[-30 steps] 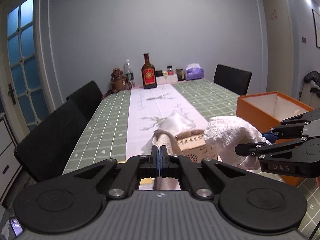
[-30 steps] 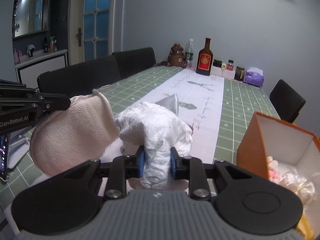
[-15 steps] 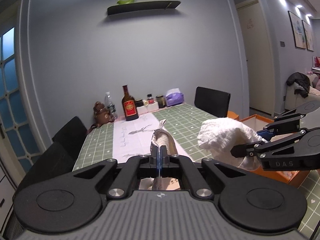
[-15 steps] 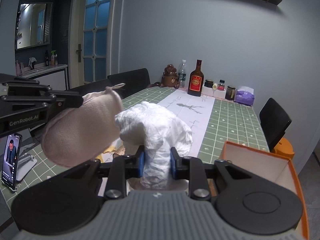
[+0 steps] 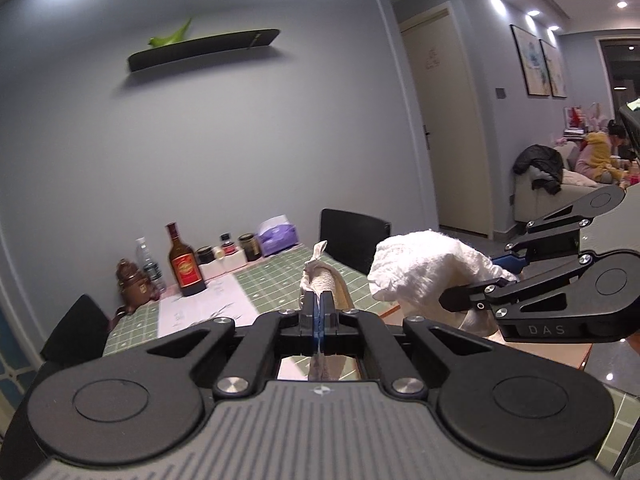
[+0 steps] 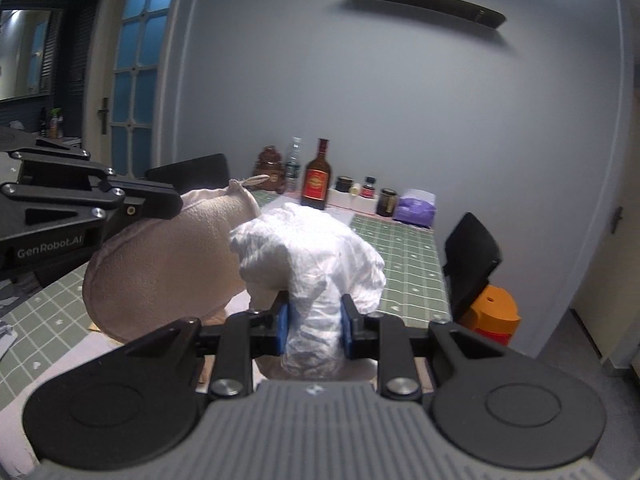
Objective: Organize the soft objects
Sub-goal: 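Carry the slipper and tissue bundle into the orange box with both tools, then release both items in the box and move both tools back to the table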
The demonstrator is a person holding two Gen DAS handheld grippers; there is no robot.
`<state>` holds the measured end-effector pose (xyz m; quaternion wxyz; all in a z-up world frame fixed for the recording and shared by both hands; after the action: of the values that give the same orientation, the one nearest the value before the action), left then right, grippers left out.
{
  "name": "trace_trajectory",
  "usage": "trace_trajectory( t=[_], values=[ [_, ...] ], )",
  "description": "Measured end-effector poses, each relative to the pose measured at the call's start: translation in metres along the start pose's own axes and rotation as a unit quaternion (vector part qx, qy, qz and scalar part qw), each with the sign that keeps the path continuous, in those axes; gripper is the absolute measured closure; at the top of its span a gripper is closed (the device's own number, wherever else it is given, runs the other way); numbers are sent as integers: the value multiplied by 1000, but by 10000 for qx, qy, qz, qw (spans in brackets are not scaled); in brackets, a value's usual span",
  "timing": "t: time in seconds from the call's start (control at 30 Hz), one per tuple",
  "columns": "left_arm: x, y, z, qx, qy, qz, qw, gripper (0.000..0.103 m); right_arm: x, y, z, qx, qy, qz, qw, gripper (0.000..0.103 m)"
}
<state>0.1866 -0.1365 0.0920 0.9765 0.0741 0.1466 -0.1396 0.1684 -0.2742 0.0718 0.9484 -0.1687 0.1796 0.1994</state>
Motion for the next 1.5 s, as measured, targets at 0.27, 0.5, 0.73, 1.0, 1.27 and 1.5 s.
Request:
trace_trajectory(
  t=[0.27, 0.5, 0.73, 1.0, 1.27, 1.5],
  values=[
    [63, -40, 14, -104, 263, -576, 9979, 103, 33, -68, -24, 419, 734, -128, 9963, 79],
    [123, -66, -2, -275, 742, -961, 9922, 103, 87, -101, -60, 445, 1563, -159, 9866, 79],
    [176, -77, -36, -360, 1400, -1045, 9840, 103, 140, -109, -88, 269, 2117, -6, 9770, 79],
    [206, -73, -68, -562, 2005, -1221, 9704, 103, 194, -106, -117, -9, 2643, 165, 9643, 78],
    [229, -74, -92, -604, 2554, -1139, 9582, 103, 211, -107, -129, -197, 2955, 219, 9549, 73],
    [230, -63, -92, -994, 2589, -1256, 9525, 100, 206, -104, -129, -305, 2930, 204, 9554, 62]
  ],
)
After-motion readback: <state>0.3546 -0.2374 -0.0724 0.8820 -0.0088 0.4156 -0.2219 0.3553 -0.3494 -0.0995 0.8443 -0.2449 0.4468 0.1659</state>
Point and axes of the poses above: each gripper's, at about its wrist camera, not at the fingertips, and x roughly the way its jaws point, y to its left, z to its top, the point moved 5 cm from there along x, roughly the way its jaws point, and after that the axes turned 8 degrees about -x, right-handed, at the moved point
